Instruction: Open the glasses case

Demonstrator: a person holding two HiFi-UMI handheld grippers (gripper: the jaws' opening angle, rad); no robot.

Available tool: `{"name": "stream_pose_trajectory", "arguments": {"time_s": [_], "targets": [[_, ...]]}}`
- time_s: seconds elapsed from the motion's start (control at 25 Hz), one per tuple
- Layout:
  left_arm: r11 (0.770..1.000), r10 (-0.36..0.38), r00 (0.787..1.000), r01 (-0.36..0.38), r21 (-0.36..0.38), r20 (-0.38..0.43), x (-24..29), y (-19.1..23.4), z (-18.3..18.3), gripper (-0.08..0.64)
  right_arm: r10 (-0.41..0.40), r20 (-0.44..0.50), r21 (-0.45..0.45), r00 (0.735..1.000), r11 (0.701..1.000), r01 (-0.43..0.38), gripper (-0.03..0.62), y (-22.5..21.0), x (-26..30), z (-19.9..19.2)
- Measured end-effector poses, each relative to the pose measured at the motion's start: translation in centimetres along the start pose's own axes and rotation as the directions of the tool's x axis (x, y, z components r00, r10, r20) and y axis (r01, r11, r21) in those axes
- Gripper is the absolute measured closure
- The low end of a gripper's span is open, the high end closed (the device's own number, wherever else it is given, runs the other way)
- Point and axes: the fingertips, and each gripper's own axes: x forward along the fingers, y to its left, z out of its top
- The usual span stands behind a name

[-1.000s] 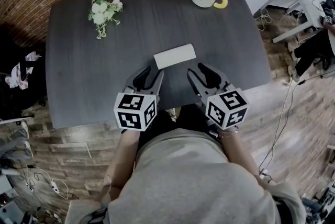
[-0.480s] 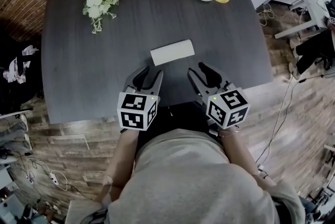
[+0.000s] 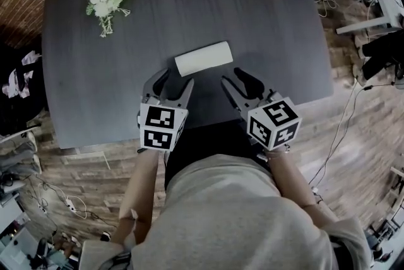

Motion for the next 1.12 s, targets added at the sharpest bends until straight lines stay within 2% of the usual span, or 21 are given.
{"name": "stream_pose_trajectory", "arguments": {"time_s": [0.12,0.28,0.48,0.6,1.12], "targets": [[0.995,0.0,1.0,0.002,0.101,-0.016,0.9,0.3,0.1,0.316,-0.002,-0.02,0.008,1.0,1.0,0.002,0.436,-0.6,0.2,-0.4],[0.981,0.008,1.0,-0.004,0.192,-0.02,2.4,0.6,0.2,0.296,-0.005,-0.041,0.026,0.999,1.0,0.006,0.436,-1.5,0.3,-1.1],[0.96,-0.047,0.996,0.067,0.273,-0.081,4.1,0.1,-0.5,0.281,-0.004,-0.069,0.034,0.998,0.999,0.006,0.436,-2.4,0.9,-1.9],[0.937,-0.082,0.987,0.123,0.326,-0.138,5.2,-0.5,-1.4,0.279,-0.004,-0.072,0.047,0.997,0.999,0.008,0.436,-3.0,1.2,-1.9],[0.883,-0.137,0.961,0.228,0.411,-0.239,7.5,-1.4,-2.9,0.272,-0.013,-0.089,0.094,0.996,0.995,0.022,0.436,-4.0,1.8,-2.8]]}}
